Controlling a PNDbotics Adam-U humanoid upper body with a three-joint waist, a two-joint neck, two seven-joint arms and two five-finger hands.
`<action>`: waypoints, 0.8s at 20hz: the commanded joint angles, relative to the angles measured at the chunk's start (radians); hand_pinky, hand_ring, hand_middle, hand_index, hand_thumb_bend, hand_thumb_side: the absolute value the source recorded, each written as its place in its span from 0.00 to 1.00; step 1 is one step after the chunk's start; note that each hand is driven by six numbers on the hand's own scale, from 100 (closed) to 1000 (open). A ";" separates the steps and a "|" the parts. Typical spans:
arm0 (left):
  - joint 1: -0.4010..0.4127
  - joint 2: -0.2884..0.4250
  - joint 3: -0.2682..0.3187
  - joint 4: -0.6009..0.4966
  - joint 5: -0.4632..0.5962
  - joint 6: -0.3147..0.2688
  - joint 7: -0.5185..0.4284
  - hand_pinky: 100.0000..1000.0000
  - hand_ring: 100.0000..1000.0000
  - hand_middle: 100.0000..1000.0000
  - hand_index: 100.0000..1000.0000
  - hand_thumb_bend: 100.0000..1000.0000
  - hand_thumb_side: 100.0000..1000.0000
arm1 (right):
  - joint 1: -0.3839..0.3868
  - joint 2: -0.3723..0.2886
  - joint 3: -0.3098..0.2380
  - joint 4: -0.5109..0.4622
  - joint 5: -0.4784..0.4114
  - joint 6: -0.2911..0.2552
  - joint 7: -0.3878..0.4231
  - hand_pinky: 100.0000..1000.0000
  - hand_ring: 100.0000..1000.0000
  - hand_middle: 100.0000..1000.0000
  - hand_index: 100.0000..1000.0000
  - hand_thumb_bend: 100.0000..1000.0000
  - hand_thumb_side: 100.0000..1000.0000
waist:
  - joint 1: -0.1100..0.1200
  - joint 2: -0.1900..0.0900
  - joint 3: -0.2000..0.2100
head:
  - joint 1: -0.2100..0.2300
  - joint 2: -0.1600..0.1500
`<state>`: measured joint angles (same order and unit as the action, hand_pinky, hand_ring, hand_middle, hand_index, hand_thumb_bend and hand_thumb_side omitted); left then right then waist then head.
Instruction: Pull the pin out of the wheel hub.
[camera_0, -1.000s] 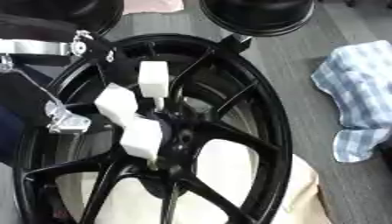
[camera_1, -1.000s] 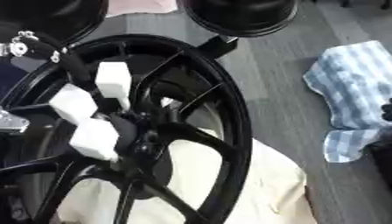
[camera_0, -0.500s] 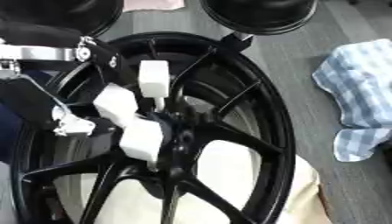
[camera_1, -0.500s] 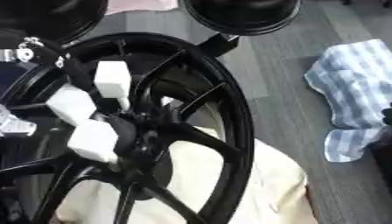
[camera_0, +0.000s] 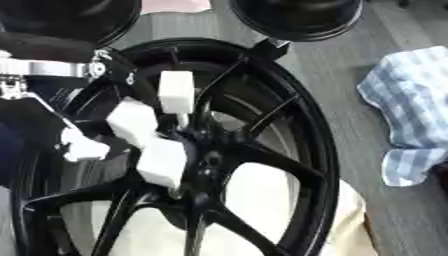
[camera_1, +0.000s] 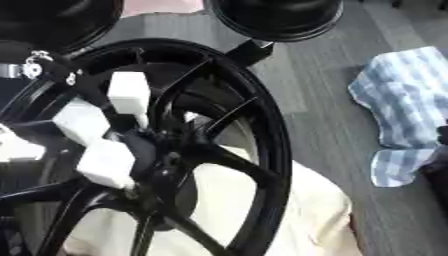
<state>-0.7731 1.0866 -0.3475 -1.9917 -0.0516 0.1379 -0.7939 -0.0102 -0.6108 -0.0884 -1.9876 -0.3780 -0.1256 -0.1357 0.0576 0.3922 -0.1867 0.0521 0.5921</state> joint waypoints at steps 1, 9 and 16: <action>-0.008 0.016 0.010 -0.008 -0.005 -0.005 -0.009 0.87 0.80 0.75 0.86 0.19 0.26 | -0.006 -0.013 -0.006 -0.012 -0.002 0.004 0.000 0.69 0.66 0.60 0.48 0.31 0.32 | -0.004 -0.015 -0.002 | -0.005 -0.018; -0.012 0.013 0.007 -0.008 -0.028 -0.014 -0.045 0.87 0.80 0.74 0.85 0.22 0.22 | -0.007 -0.007 -0.006 -0.012 0.000 0.008 0.000 0.70 0.66 0.60 0.48 0.31 0.32 | -0.003 -0.010 0.000 | -0.014 -0.023; -0.009 0.012 0.003 -0.008 -0.082 -0.007 -0.061 0.85 0.78 0.71 0.83 0.24 0.18 | -0.005 -0.002 -0.007 -0.012 0.003 0.011 0.000 0.70 0.67 0.60 0.48 0.31 0.32 | -0.004 -0.006 0.001 | -0.012 -0.021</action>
<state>-0.7733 1.0817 -0.3476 -1.9917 -0.1204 0.1293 -0.8503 -0.0127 -0.6011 -0.0862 -1.9876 -0.3774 -0.1168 -0.1345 0.0585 0.4020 -0.1863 0.0408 0.5850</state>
